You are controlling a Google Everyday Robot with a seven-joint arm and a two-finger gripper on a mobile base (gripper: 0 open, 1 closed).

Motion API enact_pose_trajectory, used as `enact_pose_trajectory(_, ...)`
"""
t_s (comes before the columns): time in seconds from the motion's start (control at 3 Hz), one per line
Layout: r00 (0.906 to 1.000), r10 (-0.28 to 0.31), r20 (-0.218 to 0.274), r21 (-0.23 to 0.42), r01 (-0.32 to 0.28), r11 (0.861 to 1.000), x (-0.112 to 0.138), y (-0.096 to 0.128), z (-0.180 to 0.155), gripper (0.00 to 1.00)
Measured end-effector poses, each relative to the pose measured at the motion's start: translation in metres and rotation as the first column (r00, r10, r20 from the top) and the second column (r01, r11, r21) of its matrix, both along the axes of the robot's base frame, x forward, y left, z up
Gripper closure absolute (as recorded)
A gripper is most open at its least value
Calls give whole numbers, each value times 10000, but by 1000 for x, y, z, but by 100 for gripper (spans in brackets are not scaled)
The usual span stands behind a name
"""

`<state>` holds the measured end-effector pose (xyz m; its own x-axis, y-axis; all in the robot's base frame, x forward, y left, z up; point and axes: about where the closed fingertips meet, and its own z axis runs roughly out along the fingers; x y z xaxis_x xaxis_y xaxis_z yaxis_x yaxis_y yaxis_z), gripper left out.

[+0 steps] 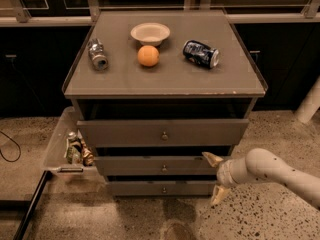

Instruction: Open middle drawer

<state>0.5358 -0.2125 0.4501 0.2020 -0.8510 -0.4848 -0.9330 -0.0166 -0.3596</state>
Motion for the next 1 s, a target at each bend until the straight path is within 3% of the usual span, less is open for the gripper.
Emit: enact_pose_trajectory(1.0,9996,247,106,-161,-246,9996,48,19,-32,0)
